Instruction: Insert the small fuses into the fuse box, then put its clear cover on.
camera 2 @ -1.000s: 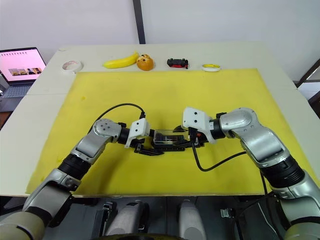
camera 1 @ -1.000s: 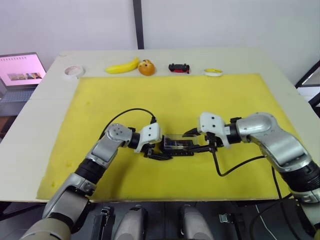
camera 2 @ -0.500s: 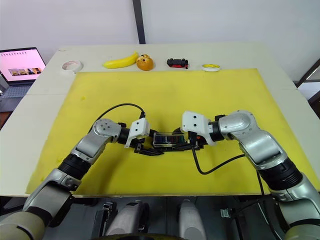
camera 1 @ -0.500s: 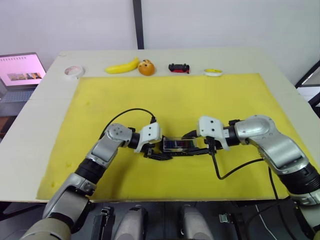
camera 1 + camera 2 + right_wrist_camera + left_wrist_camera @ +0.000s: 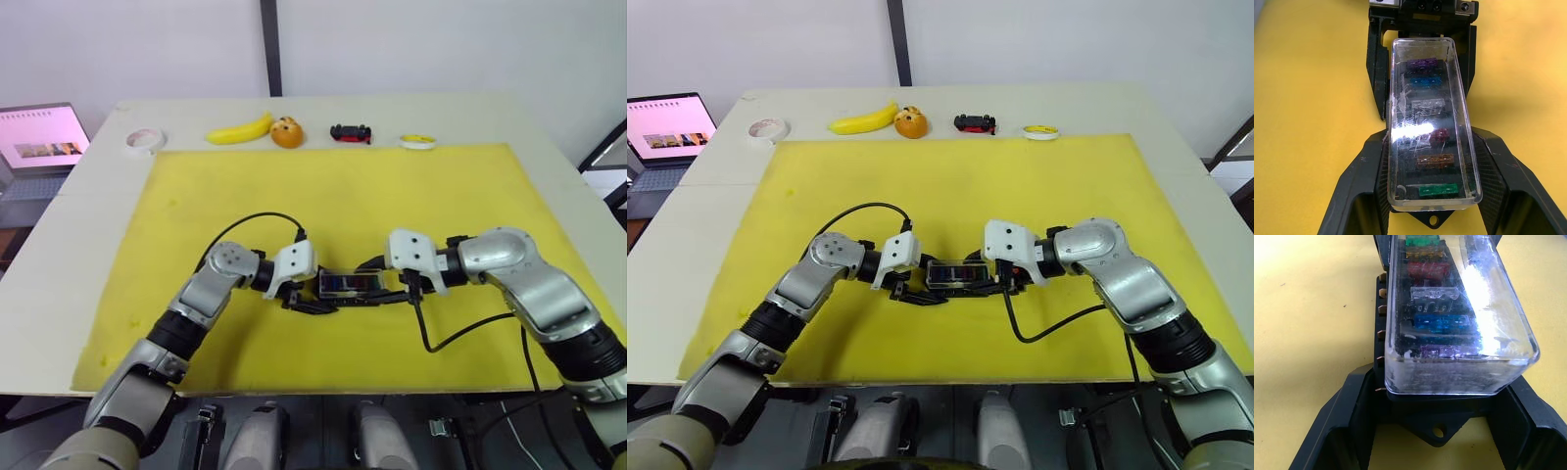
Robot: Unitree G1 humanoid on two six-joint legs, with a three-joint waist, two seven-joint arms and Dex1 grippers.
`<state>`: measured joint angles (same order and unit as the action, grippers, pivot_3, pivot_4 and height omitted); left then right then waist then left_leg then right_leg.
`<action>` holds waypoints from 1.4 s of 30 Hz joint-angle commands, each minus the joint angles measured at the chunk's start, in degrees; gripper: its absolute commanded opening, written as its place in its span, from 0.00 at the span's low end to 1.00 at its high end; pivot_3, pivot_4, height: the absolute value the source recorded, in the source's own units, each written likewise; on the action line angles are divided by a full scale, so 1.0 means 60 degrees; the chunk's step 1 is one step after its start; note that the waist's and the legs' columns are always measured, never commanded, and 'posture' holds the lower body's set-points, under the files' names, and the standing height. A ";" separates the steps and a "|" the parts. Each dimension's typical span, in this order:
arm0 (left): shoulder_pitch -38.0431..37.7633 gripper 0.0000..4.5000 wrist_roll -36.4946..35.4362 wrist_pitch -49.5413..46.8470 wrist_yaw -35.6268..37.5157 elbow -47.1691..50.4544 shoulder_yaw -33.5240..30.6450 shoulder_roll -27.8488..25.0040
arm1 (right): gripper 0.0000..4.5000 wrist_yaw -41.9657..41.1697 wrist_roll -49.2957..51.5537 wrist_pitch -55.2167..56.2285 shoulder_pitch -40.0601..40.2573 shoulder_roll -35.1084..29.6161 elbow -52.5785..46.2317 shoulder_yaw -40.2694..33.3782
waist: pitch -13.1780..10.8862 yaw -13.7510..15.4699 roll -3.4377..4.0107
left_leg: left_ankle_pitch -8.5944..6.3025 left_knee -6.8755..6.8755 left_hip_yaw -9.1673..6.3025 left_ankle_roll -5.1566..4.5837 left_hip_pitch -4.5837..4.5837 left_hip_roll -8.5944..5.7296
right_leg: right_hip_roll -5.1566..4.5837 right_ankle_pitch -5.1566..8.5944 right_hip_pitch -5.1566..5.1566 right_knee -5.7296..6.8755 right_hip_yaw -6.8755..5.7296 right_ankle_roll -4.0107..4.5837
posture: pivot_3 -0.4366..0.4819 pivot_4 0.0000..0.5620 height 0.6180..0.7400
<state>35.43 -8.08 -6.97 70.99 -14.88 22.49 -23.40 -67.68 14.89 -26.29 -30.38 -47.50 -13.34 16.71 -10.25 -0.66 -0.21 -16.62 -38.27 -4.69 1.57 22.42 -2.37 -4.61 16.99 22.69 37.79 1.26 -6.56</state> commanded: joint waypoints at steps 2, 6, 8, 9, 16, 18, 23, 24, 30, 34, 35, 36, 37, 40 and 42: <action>-0.0189 0.57 0.0022 -0.0025 0.0163 0.0305 0.0064 0.0000 | 0.49 -0.0096 -0.0062 -0.0171 -0.0085 -0.0049 0.0131 -0.0148 | 0.0000 -0.0001 0.0000 | 0.0000 0.0000 0.0000 0.0000 0.0000 0.0000 | 0.0000 0.0000 0.0000 0.0000 0.0000 0.0000 | 0.48 0.27 1.00; -0.0209 0.57 0.0033 -0.0047 0.0161 0.0336 0.0053 0.0006 | 0.89 -0.0138 0.0005 -0.0267 -0.0084 -0.0082 0.0013 -0.0261 | 0.0000 0.0000 0.0000 | 0.0000 0.0000 0.0001 0.0000 0.0000 0.0000 | -0.0001 0.0000 0.0001 0.0000 0.0001 0.0000 | 0.48 0.27 1.00; -0.0214 0.57 0.0038 -0.0066 0.0163 0.0349 0.0046 0.0011 | 0.89 -0.0091 0.0025 -0.0308 -0.0116 -0.0055 -0.0070 -0.0327 | 0.0000 0.0000 0.0000 | 0.0000 0.0000 0.0000 0.0000 0.0000 0.0000 | 0.0000 0.0000 0.0002 0.0000 0.0001 0.0000 | 0.48 0.27 1.00; -0.0215 0.57 0.0039 -0.0074 0.0164 0.0353 0.0045 0.0014 | 0.89 -0.0073 0.0022 -0.0319 -0.0128 -0.0048 -0.0093 -0.0343 | 0.0000 0.0001 0.0000 | 0.0001 0.0001 0.0000 0.0001 0.0000 0.0000 | 0.0000 0.0000 0.0002 0.0000 0.0001 0.0000 | 0.48 0.27 1.00; -0.0207 0.57 0.0013 -0.0118 0.0193 0.0359 0.0011 0.0051 | 0.89 0.0163 0.0044 -0.0443 -0.0211 0.0032 -0.0264 -0.0460 | 0.0000 0.0000 0.0000 | 0.0001 0.0001 0.0001 0.0002 0.0000 0.0000 | 0.0000 0.0000 0.0002 0.0000 0.0001 0.0000 | 0.48 0.27 1.00; -0.0197 0.57 0.0009 -0.0120 0.0196 0.0347 0.0006 0.0062 | 0.89 0.0233 0.0066 -0.0492 -0.0225 0.0079 -0.0311 -0.0493 | 0.0000 0.0001 0.0000 | 0.0001 0.0001 0.0001 0.0001 0.0000 0.0000 | 0.0000 0.0000 0.0002 0.0000 0.0001 0.0000 | 0.48 0.27 1.00; -0.0168 0.57 0.0007 -0.0124 0.0208 0.0331 0.0011 0.0094 | 0.89 0.0337 0.0096 -0.0652 -0.0318 0.0169 -0.0320 -0.0598 | 0.0000 0.0000 0.0000 | 0.0001 0.0001 0.0000 0.0002 0.0000 0.0000 | 0.0000 0.0000 0.0002 0.0000 0.0001 0.0000 | 0.48 0.27 1.00; -0.0166 0.57 0.0008 -0.0122 0.0211 0.0328 0.0009 0.0096 | 0.89 0.0337 0.0057 -0.0611 -0.0326 0.0158 -0.0306 -0.0593 | 0.0000 0.0006 0.0000 | 0.0001 0.0001 0.0001 0.0002 0.0000 0.0000 | 0.0000 0.0000 0.0002 0.0000 0.0001 0.0000 | 0.48 0.27 1.00; -0.0150 0.57 0.0018 -0.0146 0.0198 0.0331 0.0011 0.0133 | 0.89 0.0226 0.0190 -0.0676 -0.0315 0.0044 -0.0437 -0.0721 | 0.0000 0.0002 0.0000 | 0.0001 0.0001 0.0001 0.0002 0.0001 0.0000 | 0.0000 0.0000 0.0002 0.0000 0.0002 0.0000 | 0.48 0.27 1.00; -0.0166 0.57 0.0011 -0.0148 0.0198 0.0350 -0.0006 0.0126 | 0.89 0.0150 0.0614 -0.0959 -0.0281 -0.0022 -0.0859 -0.1077 | 0.0000 0.0005 0.0000 | 0.0001 0.0001 0.0001 0.0002 0.0001 -0.0001 | -0.0001 0.0000 0.0002 0.0000 0.0002 0.0000 | 0.48 0.27 1.00; -0.0173 0.57 0.0005 -0.0154 0.0205 0.0361 -0.0010 0.0121 | 0.89 0.0127 0.0758 -0.1019 -0.0249 -0.0032 -0.0958 -0.1202 | 0.0000 0.0005 0.0000 | 0.0001 0.0001 0.0001 0.0002 0.0001 0.0000 | -0.0001 0.0000 0.0002 0.0000 0.0001 0.0000 | 0.48 0.27 1.00; -0.0182 0.57 -0.0003 -0.0165 0.0216 0.0373 -0.0012 0.0116 | 0.89 0.0085 0.0931 -0.1059 -0.0186 -0.0030 -0.1058 -0.1340 | 0.0000 0.0005 0.0000 | 0.0001 0.0001 0.0001 0.0002 0.0001 -0.0001 | -0.0001 0.0000 0.0001 0.0000 0.0001 0.0000 | 0.48 0.27 1.00; -0.0195 0.57 -0.0033 -0.0195 0.0252 0.0393 -0.0012 0.0116 | 0.89 0.0067 0.1140 -0.1125 -0.0083 0.0001 -0.1146 -0.1487 | 0.0000 0.0005 0.0000 | 0.0001 0.0001 0.0001 0.0002 0.0001 -0.0001 | -0.0001 0.0000 0.0001 0.0000 0.0001 0.0000 | 0.48 0.27 1.00; -0.0179 0.57 -0.0089 -0.0237 0.0337 0.0390 -0.0019 0.0121 | 0.89 0.0123 0.1730 -0.1238 0.0238 0.0240 -0.1296 -0.1830 | 0.0000 0.0006 0.0000 | 0.0001 0.0001 -0.0001 0.0001 0.0001 0.0000 | -0.0001 0.0000 0.0001 0.0000 0.0001 0.0000 | 0.48 0.27 1.00; -0.0162 0.57 -0.0089 -0.0241 0.0358 0.0368 -0.0026 0.0132 | 0.89 0.0318 0.2046 -0.1267 0.0430 0.0525 -0.1366 -0.2011 | 0.0000 0.0004 0.0000 | 0.0001 0.0001 0.0001 0.0001 0.0001 0.0000 | -0.0001 0.0000 0.0001 0.0000 0.0002 0.0000 | 0.48 0.27 1.00</action>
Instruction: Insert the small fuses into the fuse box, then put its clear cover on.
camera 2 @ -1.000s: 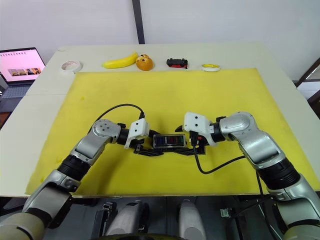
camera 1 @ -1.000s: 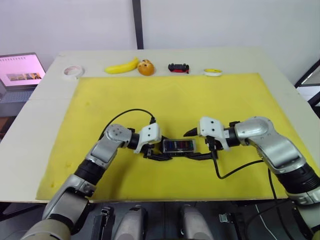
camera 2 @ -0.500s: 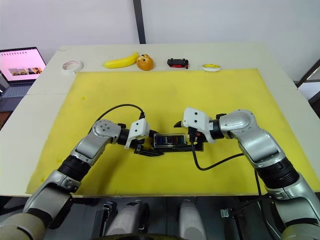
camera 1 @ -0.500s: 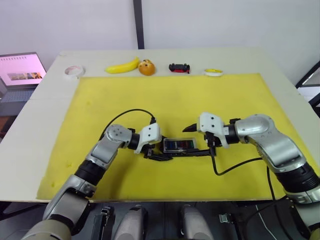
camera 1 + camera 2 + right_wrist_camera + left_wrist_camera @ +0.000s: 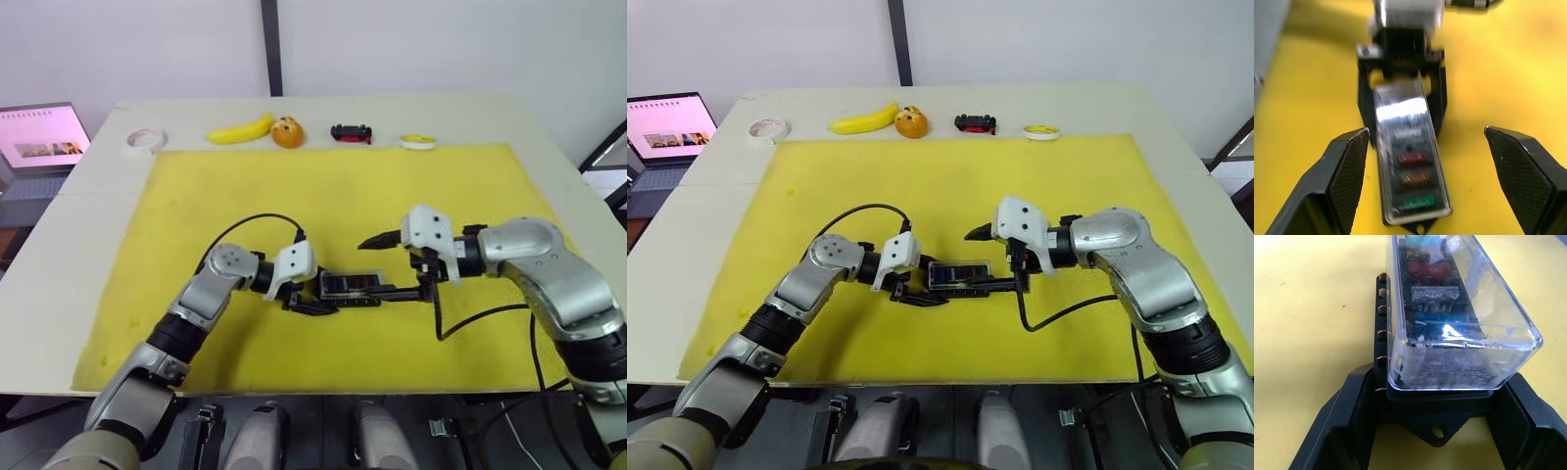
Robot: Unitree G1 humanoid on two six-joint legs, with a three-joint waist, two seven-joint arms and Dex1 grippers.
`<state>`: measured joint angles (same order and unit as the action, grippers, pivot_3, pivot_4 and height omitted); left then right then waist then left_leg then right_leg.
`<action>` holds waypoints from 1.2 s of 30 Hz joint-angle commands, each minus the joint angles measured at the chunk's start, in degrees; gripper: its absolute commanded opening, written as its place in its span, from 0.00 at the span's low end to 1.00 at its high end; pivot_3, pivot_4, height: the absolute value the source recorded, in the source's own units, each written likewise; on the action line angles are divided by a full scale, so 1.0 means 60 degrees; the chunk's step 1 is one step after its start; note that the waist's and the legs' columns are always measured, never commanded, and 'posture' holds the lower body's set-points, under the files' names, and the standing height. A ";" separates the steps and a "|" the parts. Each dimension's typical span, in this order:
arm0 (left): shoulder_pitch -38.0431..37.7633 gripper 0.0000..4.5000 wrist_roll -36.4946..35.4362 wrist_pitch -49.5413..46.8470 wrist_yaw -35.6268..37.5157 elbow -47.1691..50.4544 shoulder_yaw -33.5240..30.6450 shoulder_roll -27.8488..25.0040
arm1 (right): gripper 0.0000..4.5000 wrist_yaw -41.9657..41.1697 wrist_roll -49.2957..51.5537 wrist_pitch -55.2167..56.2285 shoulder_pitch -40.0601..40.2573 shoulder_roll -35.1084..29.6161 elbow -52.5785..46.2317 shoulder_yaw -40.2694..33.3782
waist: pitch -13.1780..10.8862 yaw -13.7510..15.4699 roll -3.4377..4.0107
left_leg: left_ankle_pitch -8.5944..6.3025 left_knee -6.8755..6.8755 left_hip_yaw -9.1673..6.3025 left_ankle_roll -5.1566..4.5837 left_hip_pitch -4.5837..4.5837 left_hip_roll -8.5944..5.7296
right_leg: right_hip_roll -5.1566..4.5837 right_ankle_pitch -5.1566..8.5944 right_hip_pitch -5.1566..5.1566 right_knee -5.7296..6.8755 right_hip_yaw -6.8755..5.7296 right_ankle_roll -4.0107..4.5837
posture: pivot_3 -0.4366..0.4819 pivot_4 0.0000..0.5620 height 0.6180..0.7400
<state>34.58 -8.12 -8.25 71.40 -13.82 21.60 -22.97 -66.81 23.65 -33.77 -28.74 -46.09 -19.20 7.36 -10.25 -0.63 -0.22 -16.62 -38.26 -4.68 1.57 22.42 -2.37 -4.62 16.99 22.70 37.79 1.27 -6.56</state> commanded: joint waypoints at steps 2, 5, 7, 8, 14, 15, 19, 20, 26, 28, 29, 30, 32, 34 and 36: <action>-0.0001 0.57 -0.0084 -0.0039 0.0307 0.0163 0.0113 0.0080 | 0.77 0.0486 0.0896 -0.0063 0.0275 0.0710 -0.0380 -0.0634 | 0.0000 -0.0001 0.0000 | 0.0000 0.0000 -0.0001 0.0000 0.0000 0.0000 | 0.0000 0.0000 0.0000 0.0001 0.0000 0.0000 | 0.48 0.27 1.00; 0.0031 0.57 -0.0090 -0.0041 0.0367 0.0100 0.0092 0.0102 | 0.49 0.0715 0.0929 0.0004 0.0373 0.1076 -0.0249 -0.0533 | 0.0001 -0.0004 0.0001 | 0.0000 0.0000 0.0000 0.0001 0.0000 0.0000 | 0.0001 0.0000 0.0002 0.0004 0.0001 0.0000 | 0.48 0.27 1.00; 0.0049 0.57 -0.0078 -0.0037 0.0392 0.0067 0.0085 0.0117 | 0.26 0.0889 0.0704 0.0158 0.0402 0.1229 -0.0073 -0.0325 | 0.0001 0.0007 0.0001 | 0.0000 0.0000 -0.0001 0.0001 0.0000 0.0000 | 0.0001 0.0000 0.0001 0.0003 0.0000 0.0000 | 0.48 0.27 1.00; 0.0049 0.57 -0.0070 -0.0037 0.0399 0.0070 0.0087 0.0124 | 0.14 0.0969 0.0608 0.0211 0.0406 0.1298 0.0001 -0.0236 | 0.0001 0.0006 0.0001 | 0.0000 0.0000 0.0000 0.0001 0.0000 -0.0001 | -0.0001 0.0000 0.0001 0.0003 0.0000 0.0000 | 0.48 0.27 1.00; 0.0101 0.57 -0.0034 -0.0030 0.0417 0.0055 0.0101 0.0162 | 0.01 0.1196 -0.0063 0.0254 0.0350 0.1327 0.0418 0.0383 | 0.0001 -0.0001 0.0001 | 0.0001 0.0000 0.0000 0.0001 0.0000 -0.0002 | 0.0001 0.0000 0.0002 0.0004 0.0001 0.0000 | 0.48 0.27 1.00; 0.0101 0.57 -0.0034 -0.0042 0.0414 0.0072 0.0103 0.0166 | 0.01 0.1215 -0.0230 0.0172 0.0385 0.1241 0.0461 0.0555 | 0.0001 0.0001 0.0001 | 0.0001 0.0000 0.0001 0.0001 0.0000 -0.0002 | 0.0001 0.0000 0.0002 0.0003 0.0001 0.0000 | 0.48 0.27 1.00; 0.0124 0.57 -0.0022 -0.0049 0.0406 0.0084 0.0110 0.0194 | 0.01 0.1251 -0.0970 -0.0087 0.0531 0.0900 0.0721 0.1280 | 0.0002 0.0000 0.0002 | 0.0001 0.0000 0.0000 0.0001 -0.0001 -0.0003 | 0.0000 0.0000 0.0001 0.0003 0.0000 0.0000 | 0.48 0.27 1.00; 0.0118 0.57 -0.0022 -0.0053 0.0403 0.0104 0.0113 0.0197 | 0.01 0.1307 -0.1078 -0.0206 0.0569 0.0858 0.0782 0.1420 | 0.0002 -0.0005 0.0002 | 0.0001 -0.0001 -0.0001 0.0001 -0.0001 -0.0003 | 0.0000 0.0000 0.0000 0.0003 -0.0001 0.0000 | 0.48 0.27 1.00; 0.0128 0.57 -0.0017 -0.0022 0.0408 0.0104 0.0120 0.0218 | 0.01 0.1567 -0.1273 -0.0450 0.0701 0.0915 0.0877 0.1744 | 0.0011 -0.0010 0.0001 | 0.0001 -0.0001 -0.0001 0.0001 -0.0008 -0.0003 | 0.0002 0.0000 -0.0006 0.0003 -0.0001 0.0000 | 0.48 0.27 1.00; 0.0149 0.57 -0.0012 0.0001 0.0406 0.0053 0.0111 0.0227 | 0.01 0.1584 -0.1205 -0.0595 0.0734 0.0884 0.0781 0.1760 | 0.0012 -0.0009 0.0002 | 0.0001 -0.0001 -0.0002 0.0001 -0.0010 -0.0002 | 0.0002 0.0000 -0.0008 0.0003 -0.0001 0.0000 | 0.48 0.27 1.00; 0.0157 0.57 -0.0011 0.0009 0.0405 0.0033 0.0106 0.0230 | 0.01 0.1598 -0.1199 -0.0667 0.0746 0.0857 0.0749 0.1778 | 0.0013 -0.0009 0.0002 | 0.0001 -0.0001 -0.0002 0.0001 -0.0010 -0.0002 | 0.0002 0.0000 -0.0008 0.0003 0.0000 0.0000 | 0.48 0.27 1.00; 0.0163 0.57 -0.0009 0.0021 0.0400 0.0017 0.0099 0.0232 | 0.01 0.1612 -0.1195 -0.0766 0.0791 0.0809 0.0698 0.1799 | 0.0013 -0.0009 0.0001 | 0.0001 -0.0001 -0.0002 0.0001 -0.0011 -0.0002 | 0.0002 0.0000 -0.0009 0.0003 0.0000 0.0000 | 0.48 0.27 1.00; 0.0172 0.57 -0.0005 0.0044 0.0393 -0.0012 0.0087 0.0235 | 0.01 0.1618 -0.1160 -0.0997 0.0924 0.0696 0.0606 0.1816 | 0.0015 -0.0005 0.0001 | 0.0001 -0.0001 -0.0002 0.0001 -0.0011 -0.0002 | 0.0002 0.0000 -0.0010 0.0003 0.0000 0.0000 | 0.48 0.27 1.00; 0.0177 0.57 0.0000 0.0073 0.0373 -0.0042 0.0069 0.0245 | 0.01 0.1754 -0.1083 -0.1180 0.1212 0.0627 0.0553 0.1665 | 0.0021 0.0009 -0.0001 | 0.0001 -0.0001 -0.0003 0.0001 -0.0012 -0.0002 | 0.0002 0.0000 -0.0012 0.0003 -0.0001 0.0000 | 0.48 0.27 1.00; 0.0170 0.57 0.0009 0.0098 0.0356 -0.0062 0.0048 0.0263 | 0.01 0.1954 -0.1005 -0.1262 0.1435 0.0656 0.0545 0.1476 | 0.0034 0.0011 -0.0015 | 0.0000 -0.0001 -0.0005 0.0000 -0.0013 -0.0002 | 0.0002 0.0000 -0.0017 0.0002 -0.0002 0.0000 | 0.48 0.27 1.00</action>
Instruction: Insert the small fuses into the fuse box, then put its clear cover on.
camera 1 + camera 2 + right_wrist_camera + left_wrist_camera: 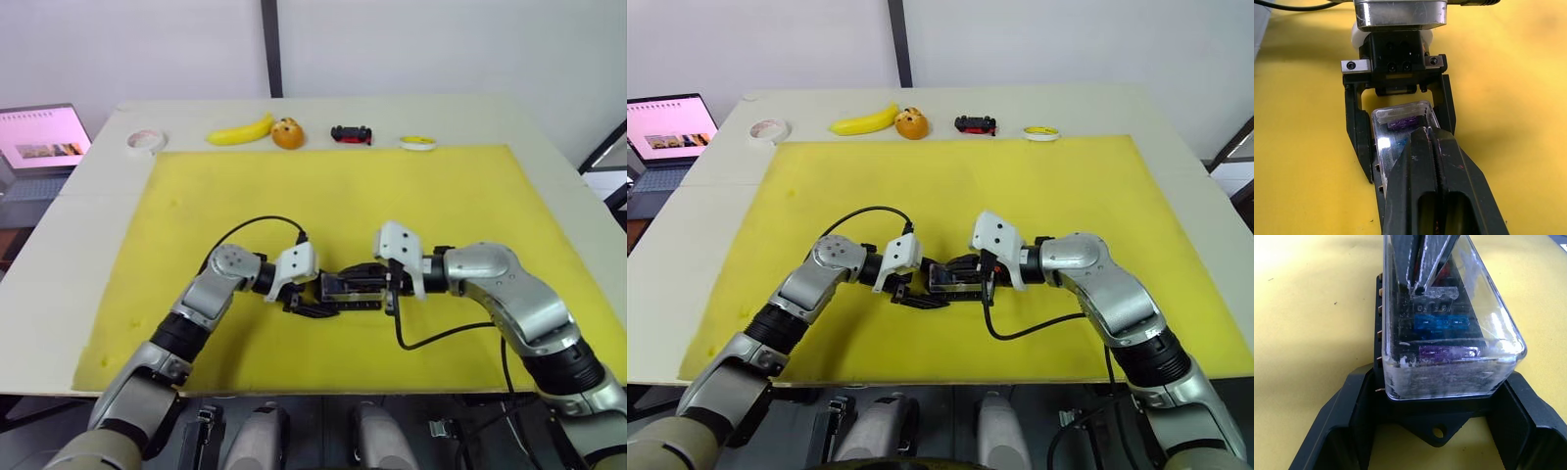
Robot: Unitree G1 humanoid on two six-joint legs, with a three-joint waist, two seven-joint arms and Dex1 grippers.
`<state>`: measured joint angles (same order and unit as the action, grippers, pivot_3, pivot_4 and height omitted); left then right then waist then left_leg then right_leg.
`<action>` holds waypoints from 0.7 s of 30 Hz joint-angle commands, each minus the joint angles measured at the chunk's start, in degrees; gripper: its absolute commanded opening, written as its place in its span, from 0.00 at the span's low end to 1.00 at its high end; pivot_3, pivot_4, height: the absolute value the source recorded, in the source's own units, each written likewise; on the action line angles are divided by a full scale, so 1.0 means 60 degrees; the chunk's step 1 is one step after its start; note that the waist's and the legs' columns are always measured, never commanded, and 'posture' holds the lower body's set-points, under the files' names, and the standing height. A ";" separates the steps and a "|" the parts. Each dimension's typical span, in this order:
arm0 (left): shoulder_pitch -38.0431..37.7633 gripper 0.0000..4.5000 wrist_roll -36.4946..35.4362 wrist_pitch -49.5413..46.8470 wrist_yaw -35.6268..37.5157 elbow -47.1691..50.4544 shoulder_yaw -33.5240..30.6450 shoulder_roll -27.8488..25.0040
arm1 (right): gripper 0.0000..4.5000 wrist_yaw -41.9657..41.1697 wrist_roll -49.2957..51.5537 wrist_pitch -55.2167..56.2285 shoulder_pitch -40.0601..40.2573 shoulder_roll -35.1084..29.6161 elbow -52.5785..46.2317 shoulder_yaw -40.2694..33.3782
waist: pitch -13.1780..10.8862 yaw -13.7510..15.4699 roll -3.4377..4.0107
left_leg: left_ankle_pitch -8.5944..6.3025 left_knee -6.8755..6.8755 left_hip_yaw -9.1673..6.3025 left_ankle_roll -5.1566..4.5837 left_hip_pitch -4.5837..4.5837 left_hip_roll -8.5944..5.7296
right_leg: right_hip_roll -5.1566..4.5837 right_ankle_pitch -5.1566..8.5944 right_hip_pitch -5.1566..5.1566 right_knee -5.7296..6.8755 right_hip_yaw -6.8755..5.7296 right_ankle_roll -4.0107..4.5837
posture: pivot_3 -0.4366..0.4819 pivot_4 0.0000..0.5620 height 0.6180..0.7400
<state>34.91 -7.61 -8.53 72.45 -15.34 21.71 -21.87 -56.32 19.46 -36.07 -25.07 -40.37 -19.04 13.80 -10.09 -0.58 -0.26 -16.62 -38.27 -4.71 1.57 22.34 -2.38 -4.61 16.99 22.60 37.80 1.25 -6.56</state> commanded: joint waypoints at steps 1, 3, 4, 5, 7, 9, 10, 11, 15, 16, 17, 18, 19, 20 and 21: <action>0.0109 0.57 -0.0071 0.0158 0.0180 0.0185 0.0022 0.0087 | 0.01 0.0286 -0.0269 -0.0892 0.0875 -0.0262 0.0503 0.0337 | 0.0013 -0.0001 -0.0015 | 0.0000 0.0000 0.0000 -0.0001 -0.0002 0.0000 | 0.0000 0.0000 -0.0004 -0.0001 0.0000 0.0000 | 0.48 0.27 1.00; 0.0098 0.57 -0.0059 0.0177 0.0184 0.0179 0.0023 0.0097 | 0.01 0.0378 -0.0163 -0.0735 0.0907 -0.0156 0.0410 0.0186 | 0.0022 -0.0008 -0.0024 | -0.0001 0.0000 0.0000 -0.0001 -0.0007 0.0000 | 0.0000 0.0000 -0.0010 -0.0003 0.0000 0.0000 | 0.48 0.27 1.00; 0.0093 0.57 -0.0054 0.0182 0.0186 0.0179 0.0025 0.0100 | 0.01 0.0418 -0.0095 -0.0630 0.0909 -0.0099 0.0355 0.0104 | 0.0023 -0.0006 -0.0024 | -0.0001 0.0000 0.0000 -0.0001 -0.0012 0.0000 | 0.0000 0.0000 -0.0014 -0.0003 0.0000 0.0000 | 0.48 0.27 1.00; 0.0074 0.57 -0.0043 0.0205 0.0190 0.0182 0.0040 0.0105 | 0.01 0.0494 0.0074 -0.0447 0.0894 0.0018 0.0179 -0.0148 | 0.0023 -0.0006 -0.0024 | -0.0001 0.0000 -0.0001 -0.0001 -0.0012 0.0000 | 0.0000 0.0000 -0.0014 -0.0003 0.0000 0.0000 | 0.48 0.27 1.00; 0.0039 0.57 -0.0028 0.0241 0.0200 0.0195 0.0064 0.0108 | 0.01 0.0597 0.0512 -0.0369 0.0883 0.0111 -0.0288 -0.0758 | 0.0022 0.0004 -0.0025 | -0.0001 0.0000 -0.0002 -0.0001 -0.0012 0.0000 | 0.0000 0.0000 -0.0014 -0.0003 -0.0001 0.0000 | 0.48 0.27 1.00; 0.0019 0.57 -0.0023 0.0275 0.0232 0.0202 0.0084 0.0096 | 0.01 0.0477 0.1015 -0.0405 0.1032 -0.0201 -0.0967 -0.1572 | 0.0020 0.0018 -0.0025 | -0.0001 0.0000 -0.0002 -0.0002 -0.0006 -0.0001 | -0.0003 0.0000 -0.0009 -0.0003 0.0000 0.0000 | 0.48 0.27 1.00; 0.0000 0.57 -0.0018 0.0320 0.0262 0.0209 0.0098 0.0082 | 0.01 0.0325 0.1236 -0.0473 0.1222 -0.0538 -0.1306 -0.2049 | 0.0018 0.0030 -0.0025 | -0.0001 0.0000 -0.0001 -0.0002 0.0002 -0.0002 | -0.0004 0.0000 -0.0003 -0.0003 0.0000 0.0000 | 0.48 0.27 1.00; -0.0012 0.57 -0.0016 0.0364 0.0295 0.0208 0.0109 0.0067 | 0.01 0.0141 0.1397 -0.0476 0.1439 -0.0891 -0.1572 -0.2470 | 0.0016 0.0044 -0.0024 | -0.0001 -0.0001 -0.0001 -0.0002 0.0010 -0.0004 | -0.0005 0.0000 0.0003 -0.0004 0.0000 0.0000 | 0.48 0.27 1.00; -0.0014 0.57 -0.0022 0.0551 0.0412 0.0124 0.0117 0.0040 | 0.13 -0.0997 0.2107 -0.0619 0.2767 -0.2513 -0.2103 -0.4679 | 0.0013 0.0065 -0.0023 | -0.0003 0.0003 0.0000 -0.0005 0.0015 -0.0006 | -0.0007 0.0000 0.0007 -0.0012 -0.0001 -0.0001 | 0.48 0.27 1.00; 0.0004 0.57 -0.0017 0.0596 0.0435 0.0059 0.0112 0.0048 | 0.20 -0.1359 0.2266 -0.0685 0.3152 -0.2934 -0.2118 -0.5332 | 0.0012 0.0063 -0.0023 | -0.0004 0.0007 -0.0001 -0.0006 0.0015 -0.0004 | -0.0004 0.0001 0.0007 -0.0015 -0.0003 -0.0001 | 0.48 0.27 1.00; 0.0025 0.57 -0.0009 0.0643 0.0453 -0.0022 0.0106 0.0062 | 0.30 -0.1647 0.2335 -0.0720 0.3480 -0.3279 -0.2087 -0.5864 | 0.0012 0.0066 -0.0023 | -0.0004 0.0008 -0.0001 -0.0007 0.0015 0.0000 | 0.0000 0.0001 0.0004 -0.0021 -0.0003 -0.0001 | 0.48 0.27 1.00; 0.0042 0.57 -0.0001 0.0698 0.0473 -0.0102 0.0103 0.0078 | 0.40 -0.1902 0.2374 -0.0755 0.3778 -0.3582 -0.2035 -0.6380 | 0.0012 0.0061 -0.0024 | -0.0004 0.0008 0.0002 -0.0008 0.0015 0.0000 | 0.0000 0.0001 0.0002 -0.0021 -0.0002 -0.0001 | 0.48 0.27 1.00; 0.0055 0.57 0.0010 0.0737 0.0482 -0.0168 0.0102 0.0092 | 0.51 -0.2076 0.2433 -0.0804 0.3996 -0.3799 -0.1993 -0.6798 | 0.0012 0.0034 -0.0023 | -0.0005 0.0008 0.0004 -0.0008 0.0011 0.0001 | 0.0000 0.0001 0.0000 -0.0022 -0.0001 -0.0001 | 0.48 0.27 1.00; 0.0070 0.57 0.0026 0.0779 0.0489 -0.0238 0.0104 0.0106 | 0.63 -0.2173 0.2507 -0.0880 0.4142 -0.3947 -0.1961 -0.7115 | 0.0012 0.0019 -0.0024 | -0.0005 0.0007 0.0006 -0.0009 0.0005 0.0003 | 0.0001 0.0000 -0.0006 -0.0022 -0.0001 -0.0001 | 0.48 0.27 1.00; 0.0078 0.57 0.0044 0.0824 0.0495 -0.0296 0.0106 0.0116 | 0.76 -0.2205 0.2593 -0.0967 0.4237 -0.4038 -0.1951 -0.7382 | 0.0012 0.0013 -0.0024 | -0.0005 0.0007 0.0006 -0.0009 0.0000 0.0004 | 0.0002 0.0000 -0.0012 -0.0022 -0.0001 -0.0001 | 0.48 0.27 1.00</action>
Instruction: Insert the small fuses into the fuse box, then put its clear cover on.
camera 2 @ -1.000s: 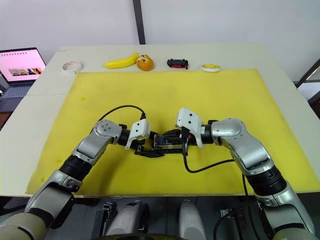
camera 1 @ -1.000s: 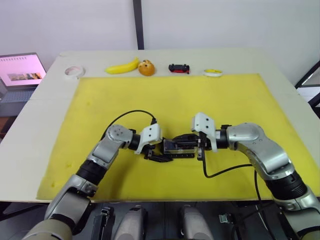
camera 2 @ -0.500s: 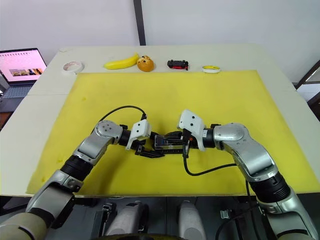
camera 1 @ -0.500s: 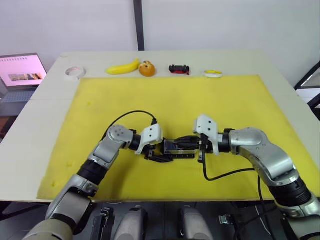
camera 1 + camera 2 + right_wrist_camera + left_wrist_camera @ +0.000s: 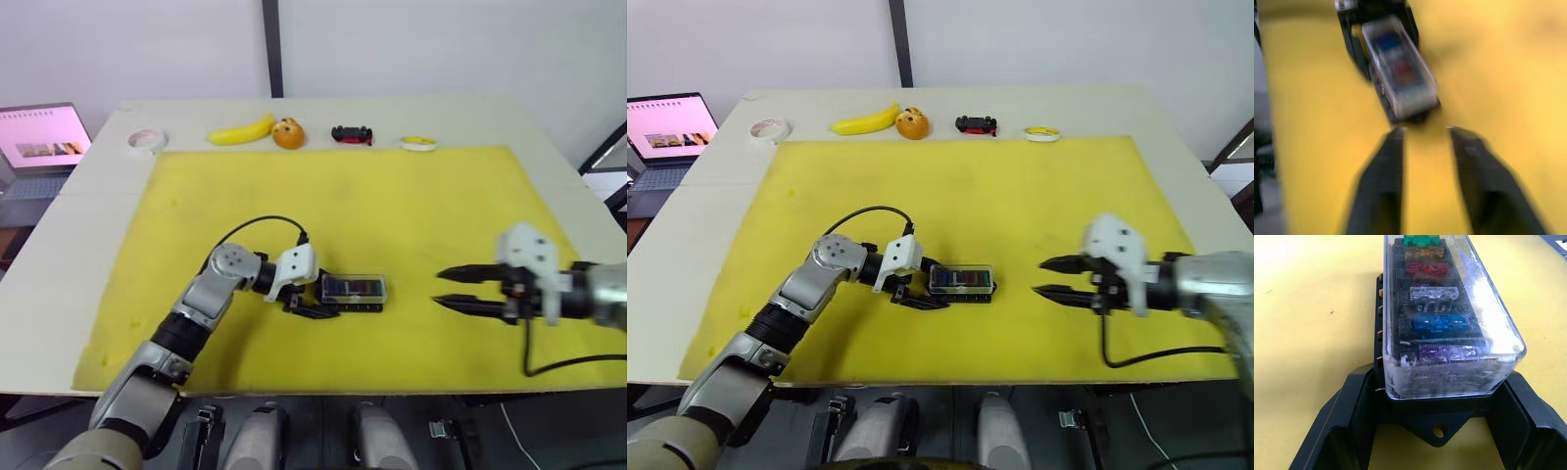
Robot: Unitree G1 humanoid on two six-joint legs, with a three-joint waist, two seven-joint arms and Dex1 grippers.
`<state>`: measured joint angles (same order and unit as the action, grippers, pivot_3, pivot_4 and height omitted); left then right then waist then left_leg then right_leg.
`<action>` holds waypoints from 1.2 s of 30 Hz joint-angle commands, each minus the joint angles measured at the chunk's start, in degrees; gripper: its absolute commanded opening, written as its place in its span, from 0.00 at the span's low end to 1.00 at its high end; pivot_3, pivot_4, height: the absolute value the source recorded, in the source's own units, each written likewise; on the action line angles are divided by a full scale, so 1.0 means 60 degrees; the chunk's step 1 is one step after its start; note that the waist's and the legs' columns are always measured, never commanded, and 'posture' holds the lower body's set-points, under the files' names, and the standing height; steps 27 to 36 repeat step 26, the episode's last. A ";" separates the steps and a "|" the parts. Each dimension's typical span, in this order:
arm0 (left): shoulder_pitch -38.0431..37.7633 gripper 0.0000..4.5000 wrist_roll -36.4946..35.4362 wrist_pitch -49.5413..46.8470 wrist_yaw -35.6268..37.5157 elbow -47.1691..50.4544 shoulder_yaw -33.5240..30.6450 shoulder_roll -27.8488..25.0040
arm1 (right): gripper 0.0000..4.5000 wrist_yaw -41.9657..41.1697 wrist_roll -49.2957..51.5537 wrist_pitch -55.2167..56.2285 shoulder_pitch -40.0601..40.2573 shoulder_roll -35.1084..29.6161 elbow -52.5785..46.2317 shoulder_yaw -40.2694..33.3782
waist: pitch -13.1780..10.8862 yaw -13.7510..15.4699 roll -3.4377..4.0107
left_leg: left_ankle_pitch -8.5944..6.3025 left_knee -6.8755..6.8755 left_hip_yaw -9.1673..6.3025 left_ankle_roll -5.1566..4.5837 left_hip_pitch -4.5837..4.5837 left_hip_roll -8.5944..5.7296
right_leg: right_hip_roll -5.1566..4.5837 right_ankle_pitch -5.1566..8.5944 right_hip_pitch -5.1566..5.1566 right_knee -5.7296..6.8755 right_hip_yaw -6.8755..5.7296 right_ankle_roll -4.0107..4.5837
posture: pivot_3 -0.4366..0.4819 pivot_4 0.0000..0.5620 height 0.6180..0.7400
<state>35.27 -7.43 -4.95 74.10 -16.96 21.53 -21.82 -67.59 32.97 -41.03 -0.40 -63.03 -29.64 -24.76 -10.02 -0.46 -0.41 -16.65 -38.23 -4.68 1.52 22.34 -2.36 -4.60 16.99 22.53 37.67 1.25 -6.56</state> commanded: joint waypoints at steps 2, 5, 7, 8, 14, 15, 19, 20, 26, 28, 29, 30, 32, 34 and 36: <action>0.0043 0.57 0.0057 0.0323 0.0247 -0.0164 0.0150 0.0114 | 0.99 -0.0295 0.0503 -0.0306 0.0227 -0.0338 -0.0179 -0.1299 | 0.0000 0.0002 -0.0001 | 0.0000 0.0000 0.0000 0.0000 -0.0005 0.0002 | 0.0000 0.0000 -0.0006 0.0000 0.0000 0.0000 | 0.48 0.27 1.00; 0.0135 0.80 0.0075 0.0343 0.0322 -0.0421 0.0120 0.0086 | 1.00 -0.0267 0.0626 -0.0410 0.0381 -0.0325 -0.0255 -0.1502 | 0.0000 0.0005 -0.0001 | -0.0001 -0.0001 0.0000 -0.0001 -0.0004 0.0002 | -0.0002 0.0000 -0.0008 -0.0001 -0.0001 0.0000 | 0.48 0.27 1.00; 0.0157 0.99 -0.0156 0.0164 0.0583 -0.0341 -0.0050 -0.0081 | 1.00 -0.0252 0.0638 -0.0372 0.0485 -0.0304 -0.0340 -0.1508 | -0.0001 0.0006 -0.0002 | -0.0001 0.0000 0.0000 -0.0001 -0.0003 0.0001 | -0.0004 0.0000 -0.0007 -0.0001 -0.0001 0.0000 | 0.48 0.27 1.00; 0.0141 0.99 -0.0325 -0.0007 0.0766 -0.0164 -0.0202 -0.0292 | 1.00 -0.0244 0.0696 -0.0398 0.0492 -0.0324 -0.0392 -0.1534 | -0.0002 0.0003 -0.0003 | -0.0001 0.0000 0.0000 -0.0001 -0.0003 0.0001 | -0.0004 0.0000 -0.0007 -0.0001 -0.0001 0.0000 | 0.48 0.27 1.00; -0.0503 0.99 -0.1942 -0.1864 0.2075 0.1873 -0.1687 -0.2880 | 1.00 -0.0759 0.1062 -0.0691 0.0685 -0.0657 -0.0359 -0.2241 | -0.0013 -0.0118 0.0005 | -0.0001 0.0010 0.0003 -0.0001 -0.0002 0.0025 | 0.0022 0.0000 0.0019 0.0005 0.0009 0.0002 | 0.48 0.27 1.00; -0.0729 0.99 -0.2272 -0.2280 0.2278 0.2334 -0.2060 -0.3507 | 1.00 -0.0966 0.1034 -0.0693 0.0822 -0.0745 -0.0283 -0.2438 | -0.0014 -0.0112 0.0007 | -0.0001 0.0014 0.0003 -0.0001 0.0002 0.0027 | 0.0023 0.0001 0.0023 0.0007 0.0010 0.0004 | 0.48 0.27 1.00; -0.1448 0.99 -0.3502 -0.3854 0.2366 0.3676 -0.3837 -0.5567 | 1.00 -0.1659 0.0908 -0.0672 0.1279 -0.0987 0.0053 -0.3219 | -0.0025 0.0001 0.0001 | -0.0001 0.0013 0.0004 -0.0001 0.0007 0.0021 | 0.0006 0.0001 0.0012 -0.0006 0.0006 0.0003 | 0.48 0.27 1.00; -0.1625 0.99 -0.3730 -0.4138 0.2352 0.3879 -0.4286 -0.5998 | 1.00 -0.1782 0.0909 -0.0725 0.1354 -0.1028 0.0138 -0.3406 | -0.0026 0.0045 0.0001 | -0.0002 0.0011 0.0002 -0.0002 0.0007 0.0016 | -0.0003 0.0000 0.0003 -0.0011 0.0003 0.0002 | 0.48 0.27 1.00; -0.2658 0.99 -0.4555 -0.4981 0.2354 0.4678 -0.5992 -0.7362 | 1.00 -0.2187 0.0902 -0.0810 0.1663 -0.1102 0.0274 -0.3914 | -0.0030 0.0089 0.0012 | -0.0012 0.0012 0.0006 -0.0018 0.0003 0.0013 | -0.0015 -0.0002 -0.0010 -0.0041 0.0001 -0.0001 | 0.48 0.27 1.00; -0.2658 0.99 -0.4555 -0.4981 0.2354 0.4678 -0.5992 -0.7362 | 1.00 -0.2187 0.0902 -0.0810 0.1663 -0.1102 0.0274 -0.3914 | -0.0030 0.0089 0.0012 | -0.0012 0.0012 0.0006 -0.0018 0.0003 0.0013 | -0.0015 -0.0002 -0.0010 -0.0041 0.0001 -0.0001 | 0.48 0.27 1.00; -0.2658 0.99 -0.4555 -0.4981 0.2354 0.4678 -0.5992 -0.7362 | 1.00 -0.2187 0.0902 -0.0810 0.1663 -0.1102 0.0274 -0.3914 | -0.0030 0.0089 0.0012 | -0.0012 0.0012 0.0006 -0.0018 0.0003 0.0013 | -0.0015 -0.0002 -0.0010 -0.0041 0.0001 -0.0001 | 0.48 0.27 1.00; -0.2658 0.99 -0.4555 -0.4981 0.2354 0.4678 -0.5992 -0.7362 | 1.00 -0.2187 0.0902 -0.0810 0.1663 -0.1102 0.0274 -0.3914 | -0.0030 0.0089 0.0012 | -0.0012 0.0012 0.0006 -0.0018 0.0003 0.0013 | -0.0015 -0.0002 -0.0010 -0.0041 0.0001 -0.0001 | 0.48 0.27 1.00; -0.2658 0.99 -0.4555 -0.4981 0.2354 0.4678 -0.5992 -0.7362 | 1.00 -0.2187 0.0902 -0.0810 0.1663 -0.1102 0.0274 -0.3914 | -0.0030 0.0089 0.0012 | -0.0012 0.0012 0.0006 -0.0018 0.0003 0.0013 | -0.0015 -0.0002 -0.0010 -0.0041 0.0001 -0.0001 | 0.48 0.27 1.00; -0.2658 0.99 -0.4555 -0.4981 0.2354 0.4678 -0.5992 -0.7362 | 1.00 -0.2187 0.0902 -0.0810 0.1663 -0.1102 0.0274 -0.3914 | -0.0030 0.0089 0.0012 | -0.0012 0.0012 0.0006 -0.0018 0.0003 0.0013 | -0.0015 -0.0002 -0.0010 -0.0041 0.0001 -0.0001 | 0.48 0.27 1.00; -0.2658 0.99 -0.4555 -0.4981 0.2354 0.4678 -0.5992 -0.7362 | 1.00 -0.2187 0.0902 -0.0810 0.1663 -0.1102 0.0274 -0.3914 | -0.0030 0.0089 0.0012 | -0.0012 0.0012 0.0006 -0.0018 0.0003 0.0013 | -0.0015 -0.0002 -0.0010 -0.0041 0.0001 -0.0001 | 0.48 0.27 1.00</action>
